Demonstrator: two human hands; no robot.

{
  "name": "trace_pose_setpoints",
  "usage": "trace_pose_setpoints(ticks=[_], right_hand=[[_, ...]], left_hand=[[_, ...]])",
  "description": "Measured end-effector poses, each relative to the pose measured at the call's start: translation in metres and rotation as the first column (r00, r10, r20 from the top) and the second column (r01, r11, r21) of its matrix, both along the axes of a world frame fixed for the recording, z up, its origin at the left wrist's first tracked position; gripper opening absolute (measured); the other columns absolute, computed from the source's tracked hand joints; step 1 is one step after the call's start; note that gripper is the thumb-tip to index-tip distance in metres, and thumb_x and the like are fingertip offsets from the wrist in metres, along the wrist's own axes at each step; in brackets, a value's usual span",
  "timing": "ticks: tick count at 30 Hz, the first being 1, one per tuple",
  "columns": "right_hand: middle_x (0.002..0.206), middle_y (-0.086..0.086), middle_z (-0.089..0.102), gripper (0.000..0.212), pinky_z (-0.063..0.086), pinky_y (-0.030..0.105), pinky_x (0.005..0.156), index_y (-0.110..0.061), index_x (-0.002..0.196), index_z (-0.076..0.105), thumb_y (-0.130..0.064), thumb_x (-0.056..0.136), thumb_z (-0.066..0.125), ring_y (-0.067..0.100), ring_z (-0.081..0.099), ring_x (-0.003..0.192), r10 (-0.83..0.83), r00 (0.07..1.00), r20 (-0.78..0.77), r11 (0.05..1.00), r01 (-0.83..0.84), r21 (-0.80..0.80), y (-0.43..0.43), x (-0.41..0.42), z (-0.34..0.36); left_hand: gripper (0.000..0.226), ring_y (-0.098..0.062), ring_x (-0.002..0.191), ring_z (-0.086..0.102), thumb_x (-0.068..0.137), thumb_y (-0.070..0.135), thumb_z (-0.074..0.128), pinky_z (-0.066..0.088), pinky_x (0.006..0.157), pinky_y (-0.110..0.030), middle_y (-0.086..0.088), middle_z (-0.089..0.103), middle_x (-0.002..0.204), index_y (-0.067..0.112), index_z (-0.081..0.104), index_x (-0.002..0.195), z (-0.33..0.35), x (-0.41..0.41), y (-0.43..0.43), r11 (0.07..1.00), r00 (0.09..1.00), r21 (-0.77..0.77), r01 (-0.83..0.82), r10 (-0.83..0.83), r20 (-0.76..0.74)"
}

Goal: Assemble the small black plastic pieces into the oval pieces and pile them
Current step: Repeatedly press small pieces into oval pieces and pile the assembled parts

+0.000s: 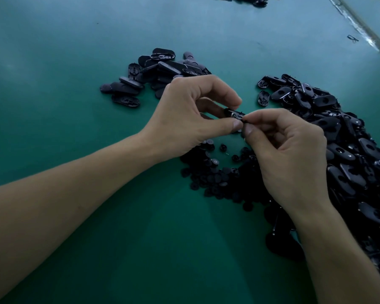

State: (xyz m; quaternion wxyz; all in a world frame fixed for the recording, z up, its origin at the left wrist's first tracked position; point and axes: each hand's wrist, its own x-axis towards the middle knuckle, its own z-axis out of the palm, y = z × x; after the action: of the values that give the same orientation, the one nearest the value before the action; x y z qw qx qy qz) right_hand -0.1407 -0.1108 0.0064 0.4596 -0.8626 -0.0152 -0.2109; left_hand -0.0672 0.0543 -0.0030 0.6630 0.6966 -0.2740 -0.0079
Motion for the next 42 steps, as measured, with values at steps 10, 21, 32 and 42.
trace_pose_setpoints(ticks=[10, 21, 32, 42], right_hand=[[0.082, -0.014, 0.071, 0.019, 0.055, 0.020, 0.072, -0.030, 0.096, 0.071, -0.011, 0.092, 0.071, 0.008, 0.070, 0.078, -0.008, 1.000, 0.025, 1.000, 0.008, 0.016, 0.0016, -0.0006, 0.0026], [0.081, -0.013, 0.070, 0.021, 0.055, 0.020, 0.071, -0.035, 0.090, 0.066, -0.015, 0.091, 0.073, 0.009, 0.069, 0.076, -0.027, 0.999, 0.026, 1.000, 0.027, -0.008, 0.0016, -0.0008, 0.0057], [0.077, -0.018, 0.068, 0.024, 0.051, 0.014, 0.067, -0.039, 0.087, 0.064, -0.017, 0.091, 0.073, 0.006, 0.067, 0.074, -0.023, 0.999, 0.037, 0.999, 0.024, -0.029, 0.0035, -0.0011, 0.0077], [0.076, -0.019, 0.068, 0.024, 0.050, 0.013, 0.067, -0.039, 0.086, 0.065, -0.018, 0.090, 0.073, 0.005, 0.067, 0.074, -0.036, 0.999, 0.033, 0.999, 0.037, -0.032, 0.0037, -0.0015, 0.0083]], left_hand=[[0.033, -0.019, 0.090, 0.075, 0.071, 0.002, 0.085, 0.059, 0.078, -0.026, -0.008, 0.075, 0.097, 0.018, 0.069, 0.094, -0.0012, 0.0028, -0.0006, 1.000, 1.000, -0.016, 0.013, -0.013, -0.013], [0.029, -0.015, 0.081, 0.075, 0.072, -0.002, 0.085, 0.059, 0.068, -0.027, -0.010, 0.075, 0.093, 0.013, 0.069, 0.091, -0.0013, 0.0030, -0.0004, 1.000, 1.000, -0.001, -0.006, 0.006, 0.019], [0.012, -0.017, 0.068, 0.074, 0.086, 0.009, 0.077, 0.061, 0.066, -0.032, -0.002, 0.074, 0.076, 0.015, 0.069, 0.092, -0.0010, 0.0029, -0.0025, 0.993, 0.993, -0.021, -0.116, 0.116, -0.001], [0.006, -0.008, 0.060, 0.064, 0.087, 0.015, 0.077, 0.040, 0.056, -0.010, 0.017, 0.070, 0.064, 0.015, 0.071, 0.088, 0.0006, 0.0029, -0.0028, 0.961, 0.962, 0.064, -0.270, 0.267, 0.050]])
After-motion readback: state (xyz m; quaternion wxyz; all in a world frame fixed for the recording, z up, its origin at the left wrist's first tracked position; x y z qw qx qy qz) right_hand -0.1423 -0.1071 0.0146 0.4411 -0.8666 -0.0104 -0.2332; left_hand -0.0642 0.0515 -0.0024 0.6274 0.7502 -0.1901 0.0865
